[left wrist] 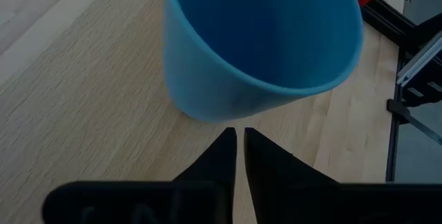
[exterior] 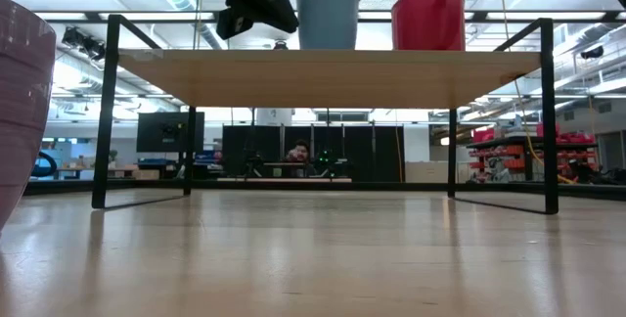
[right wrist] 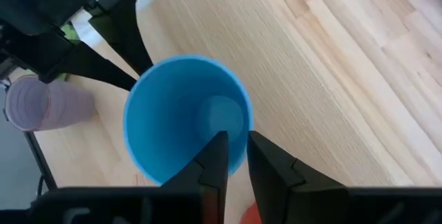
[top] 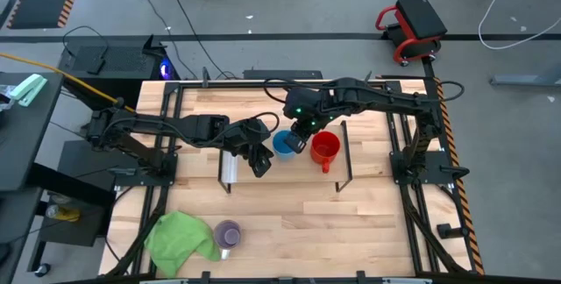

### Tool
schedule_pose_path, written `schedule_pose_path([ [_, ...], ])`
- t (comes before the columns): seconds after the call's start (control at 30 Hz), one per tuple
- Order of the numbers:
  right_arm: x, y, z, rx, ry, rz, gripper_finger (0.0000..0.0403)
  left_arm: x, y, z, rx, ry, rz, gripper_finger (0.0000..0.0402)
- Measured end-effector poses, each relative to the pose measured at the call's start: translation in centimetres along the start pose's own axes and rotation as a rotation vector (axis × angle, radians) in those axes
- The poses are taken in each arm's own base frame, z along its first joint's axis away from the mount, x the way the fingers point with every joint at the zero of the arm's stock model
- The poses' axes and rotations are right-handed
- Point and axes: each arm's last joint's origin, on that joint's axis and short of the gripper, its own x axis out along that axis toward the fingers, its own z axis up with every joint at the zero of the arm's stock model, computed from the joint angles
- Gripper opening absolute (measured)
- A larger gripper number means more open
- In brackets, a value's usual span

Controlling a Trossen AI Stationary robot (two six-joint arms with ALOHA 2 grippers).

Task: Stack small to large cups/mugs on shelf
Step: Put the blue cup on the shelf, then put the purple mug on the shelf

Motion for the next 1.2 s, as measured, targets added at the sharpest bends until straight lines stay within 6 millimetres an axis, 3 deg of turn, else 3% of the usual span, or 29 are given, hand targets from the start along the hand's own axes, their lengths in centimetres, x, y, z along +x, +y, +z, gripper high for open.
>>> schedule_pose_path([
  [0.17,-0.3,-0.1,-0.2,0.0,0.011,-0.006,0.0062,0.0,0.0,0.0,0.0,0.002,0.001,0.004],
  [0.27,-1.5,-0.2,-0.6,0.012,-0.001,0.015,0.0062,-0.1,0.0,0.0,0.0,0.009,-0.016,0.0036],
  [0.53,-8.3,-0.2,-3.3,0.03,-0.131,0.126,0.0062,-2.2,-0.9,0.4,-0.019,-0.002,-0.089,0.0024],
  [0.73,-13.2,-0.3,-7.2,0.083,-0.213,0.144,0.0062,-5.8,-1.6,0.9,-0.001,0.034,-0.076,0.0026],
  [0.87,-15.2,0.0,-10.1,0.127,-0.227,0.108,0.0062,-8.5,-1.9,0.7,0.027,0.098,0.006,0.0029],
  [1.03,-16.5,1.1,-13.8,0.186,-0.251,0.08,0.0062,-11.4,-2.4,0.5,0.058,0.171,0.07,0.0023],
  [1.2,-16.2,3.4,-17.8,0.21,-0.264,0.113,0.0062,-13.6,-3.4,-0.1,0.015,0.221,0.072,0.0023],
])
